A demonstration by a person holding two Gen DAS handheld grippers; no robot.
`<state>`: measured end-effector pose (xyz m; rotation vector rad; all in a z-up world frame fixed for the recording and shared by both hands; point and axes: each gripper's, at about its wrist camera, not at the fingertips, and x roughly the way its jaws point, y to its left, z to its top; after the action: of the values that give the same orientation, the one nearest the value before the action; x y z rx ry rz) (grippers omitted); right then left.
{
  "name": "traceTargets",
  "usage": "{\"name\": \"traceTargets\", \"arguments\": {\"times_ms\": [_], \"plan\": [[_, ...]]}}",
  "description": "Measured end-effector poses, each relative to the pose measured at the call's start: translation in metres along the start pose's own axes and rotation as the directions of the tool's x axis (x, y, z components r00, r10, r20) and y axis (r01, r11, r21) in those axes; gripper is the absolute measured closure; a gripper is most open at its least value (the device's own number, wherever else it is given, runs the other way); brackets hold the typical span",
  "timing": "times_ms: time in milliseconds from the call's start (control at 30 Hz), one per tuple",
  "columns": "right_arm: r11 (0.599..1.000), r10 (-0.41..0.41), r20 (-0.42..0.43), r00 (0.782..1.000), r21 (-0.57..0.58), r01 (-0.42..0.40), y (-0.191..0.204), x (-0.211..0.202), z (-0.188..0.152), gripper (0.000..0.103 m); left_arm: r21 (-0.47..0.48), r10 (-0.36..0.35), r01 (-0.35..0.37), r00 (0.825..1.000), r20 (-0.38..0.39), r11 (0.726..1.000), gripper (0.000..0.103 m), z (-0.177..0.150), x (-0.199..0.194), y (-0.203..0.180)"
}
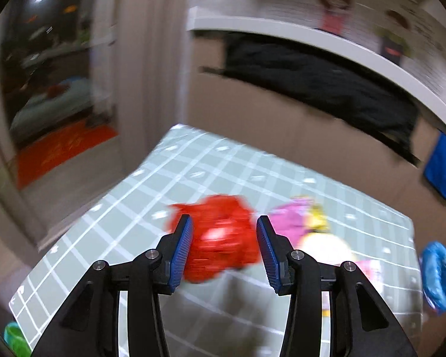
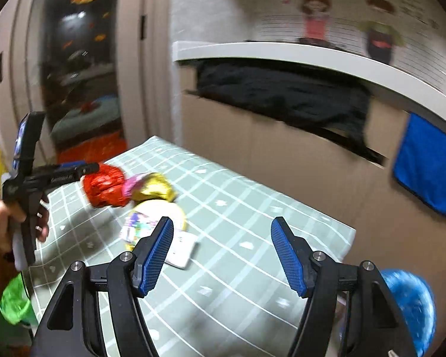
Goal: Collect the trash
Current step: 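Move both open tools back over the table toward the red plastic bag, then grasp the red plastic bag with the left tool while the right tool grasps the yellow snack packet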
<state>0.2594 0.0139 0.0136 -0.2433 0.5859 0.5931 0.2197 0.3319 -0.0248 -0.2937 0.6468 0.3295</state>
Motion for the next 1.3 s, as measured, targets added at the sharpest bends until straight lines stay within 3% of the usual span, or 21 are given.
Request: {"name": "traceTargets", "arguments": {"times_ms": [133, 233, 400, 533, 667, 700, 767, 833, 967, 1133, 1233, 1300], "plan": [[0.997, 0.072, -0.037, 0.997, -0.026, -0.073, 0.030, 0.030, 0.013, 0.038, -0.122, -0.050, 0.045, 0.998, -0.039, 0.992, 0.056, -0.008, 0.017, 0.044], [0.992, 0.124, -0.071, 0.990, -0.030, -0.126, 0.051, 0.057, 0.024, 0.038, -0.173, -0.103, 0.093, 0.994, -0.046, 0.981, 0.056, -0.009, 0.027, 0.056], [0.982, 0.183, -0.103, 0.978, -0.018, -0.186, 0.071, 0.093, 0.044, 0.038, -0.199, -0.186, 0.173, 0.982, -0.045, 0.964, 0.052, -0.001, 0.041, 0.057], [0.979, 0.202, -0.126, 0.971, -0.005, -0.204, 0.082, 0.122, 0.057, 0.038, -0.151, -0.172, 0.156, 0.980, -0.098, 0.976, 0.052, 0.005, 0.063, 0.052], [0.977, 0.211, -0.140, 0.967, 0.006, -0.212, 0.088, 0.138, 0.063, 0.038, -0.223, -0.232, 0.202, 0.966, -0.114, 0.954, 0.053, 0.008, 0.071, 0.064], [0.978, 0.208, -0.143, 0.968, 0.007, -0.209, 0.089, 0.141, 0.063, 0.038, -0.238, -0.251, 0.218, 0.961, -0.114, 0.946, 0.059, 0.009, 0.071, 0.067], [0.979, 0.205, -0.153, 0.967, 0.013, -0.205, 0.092, 0.144, 0.061, 0.038, -0.239, -0.262, 0.232, 0.960, -0.101, 0.943, 0.074, 0.008, 0.064, 0.071], [0.977, 0.211, -0.161, 0.964, 0.023, -0.210, 0.095, 0.149, 0.062, 0.038, -0.218, -0.243, 0.220, 0.966, -0.084, 0.951, 0.080, 0.005, 0.052, 0.073], [0.979, 0.204, -0.169, 0.964, 0.049, -0.198, 0.101, 0.166, 0.069, 0.038, -0.199, -0.225, 0.212, 0.973, -0.045, 0.957, 0.082, -0.006, 0.022, 0.079], [0.990, 0.134, -0.240, 0.962, 0.086, -0.116, 0.106, 0.211, 0.072, 0.038, -0.166, -0.183, 0.182, 0.983, 0.012, 0.969, 0.083, -0.017, -0.019, 0.081], [0.986, 0.127, -0.336, 0.933, 0.148, -0.081, 0.099, 0.238, 0.061, 0.038, -0.150, -0.184, 0.186, 0.983, 0.022, 0.971, 0.083, -0.023, -0.034, 0.081], [0.966, 0.200, -0.386, 0.901, 0.231, -0.116, 0.093, 0.248, 0.048, 0.038, -0.145, -0.195, 0.195, 0.981, 0.014, 0.970, 0.083, -0.026, -0.039, 0.080]]}}
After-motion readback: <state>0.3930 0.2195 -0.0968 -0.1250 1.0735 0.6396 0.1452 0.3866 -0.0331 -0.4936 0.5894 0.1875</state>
